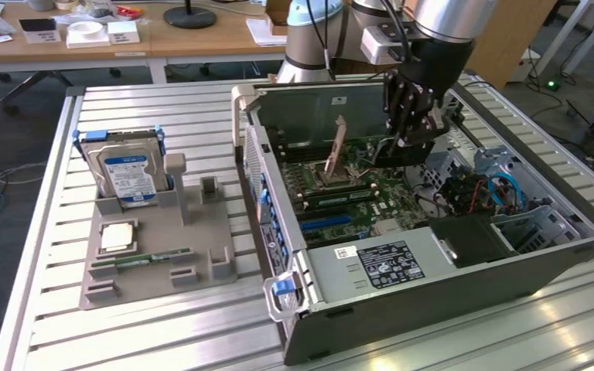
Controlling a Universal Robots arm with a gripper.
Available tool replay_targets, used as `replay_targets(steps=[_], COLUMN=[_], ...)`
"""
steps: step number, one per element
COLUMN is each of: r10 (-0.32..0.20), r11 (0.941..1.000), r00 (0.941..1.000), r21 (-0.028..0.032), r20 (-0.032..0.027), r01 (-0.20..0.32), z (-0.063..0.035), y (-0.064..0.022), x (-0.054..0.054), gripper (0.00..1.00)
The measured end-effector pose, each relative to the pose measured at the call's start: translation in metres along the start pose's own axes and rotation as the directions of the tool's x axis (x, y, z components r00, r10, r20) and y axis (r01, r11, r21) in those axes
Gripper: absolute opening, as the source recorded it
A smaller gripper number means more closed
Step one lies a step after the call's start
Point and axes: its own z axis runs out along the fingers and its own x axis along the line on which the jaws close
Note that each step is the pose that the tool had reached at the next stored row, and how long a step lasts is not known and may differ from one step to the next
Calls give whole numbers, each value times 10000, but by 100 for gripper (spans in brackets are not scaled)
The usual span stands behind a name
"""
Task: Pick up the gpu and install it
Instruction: 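Insert the gpu into the slot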
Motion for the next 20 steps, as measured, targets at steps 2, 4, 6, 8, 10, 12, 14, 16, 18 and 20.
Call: replay_targets(steps=[2,4,6,8,10,12,14,16,18,20], r10=[0,-1,-5,-21,-33,-40,-40,-41,-44,-48], r11=[10000,10000,10000,10000,10000,10000,10000,10000,10000,10000], r00=[10000,10000,10000,10000,10000,9998,9998,9998,9998,9998], r21=[0,2,3,1,2,-1,-2,-2,-1,-1], r20=[0,10,22,37,90,204,214,214,203,198], r01=[0,1,5,21,33,40,40,41,44,48], z=[1,6,11,18,34,46,47,49,63,89], y=[8,45,84,104,112,116,117,119,119,119], x=[1,3,4,6,7,7,6,7,7,8], gripper=[26,26,26,26,26,26,26,26,26,26])
